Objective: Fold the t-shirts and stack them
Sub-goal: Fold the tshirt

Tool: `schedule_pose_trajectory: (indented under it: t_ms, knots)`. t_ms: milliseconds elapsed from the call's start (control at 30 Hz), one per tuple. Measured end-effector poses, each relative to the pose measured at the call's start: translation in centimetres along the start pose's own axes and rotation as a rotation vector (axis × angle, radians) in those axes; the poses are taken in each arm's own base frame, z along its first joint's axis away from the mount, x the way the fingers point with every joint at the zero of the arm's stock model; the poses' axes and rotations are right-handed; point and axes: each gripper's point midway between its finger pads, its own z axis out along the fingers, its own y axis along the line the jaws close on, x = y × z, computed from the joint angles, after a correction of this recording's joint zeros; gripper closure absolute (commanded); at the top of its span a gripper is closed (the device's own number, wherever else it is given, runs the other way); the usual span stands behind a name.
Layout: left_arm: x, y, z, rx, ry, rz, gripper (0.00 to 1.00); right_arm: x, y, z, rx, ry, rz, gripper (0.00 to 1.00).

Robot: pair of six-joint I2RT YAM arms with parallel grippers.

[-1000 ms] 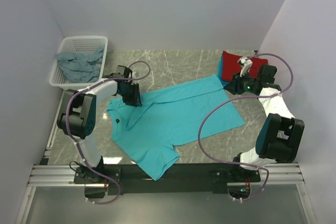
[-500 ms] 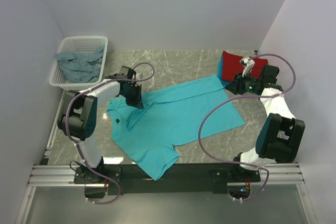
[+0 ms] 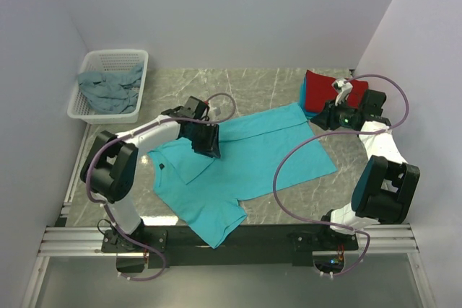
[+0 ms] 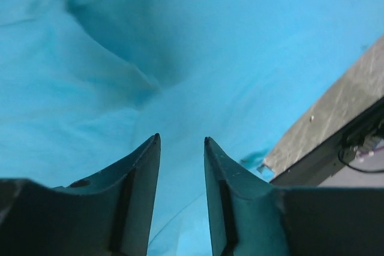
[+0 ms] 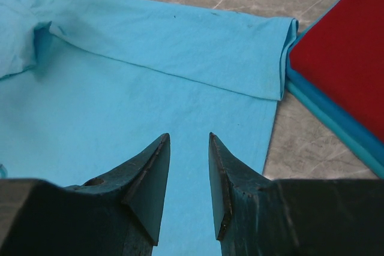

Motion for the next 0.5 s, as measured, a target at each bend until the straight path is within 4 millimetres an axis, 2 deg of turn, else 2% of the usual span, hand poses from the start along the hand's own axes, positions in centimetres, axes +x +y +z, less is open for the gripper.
schedule_pose_trajectory:
  t_ms: [133, 267, 333, 467, 500]
  knots:
    - [0.7, -0.9, 0.2, 0.017, 0.021, 0.019, 0.56, 0.0, -0.1, -0.1, 0.001, -0.001, 0.001, 0.60]
    - [-0.1, -0.3, -0.8, -0.039, -0.039, 0.042, 0.52, 0.1, 0.0, -0.1, 0.000, 0.001, -0.003, 0.60]
    - [-1.0, -0.1, -2.5, -0.077, -0.113, 0.061, 0.49, 0.1, 0.0, -0.1, -0.003, 0.003, -0.004, 0.60]
    - [-3.4, -0.2, -7.4, -0.101, -0.340, 0.078, 0.27, 0.4, 0.2, -0.2, -0.009, 0.012, -0.007, 0.60]
    - [-4.1, 0.2, -8.8, -0.097, -0.412, 0.062, 0.28, 0.5, 0.2, -0.2, -0.010, 0.016, -0.007, 0.60]
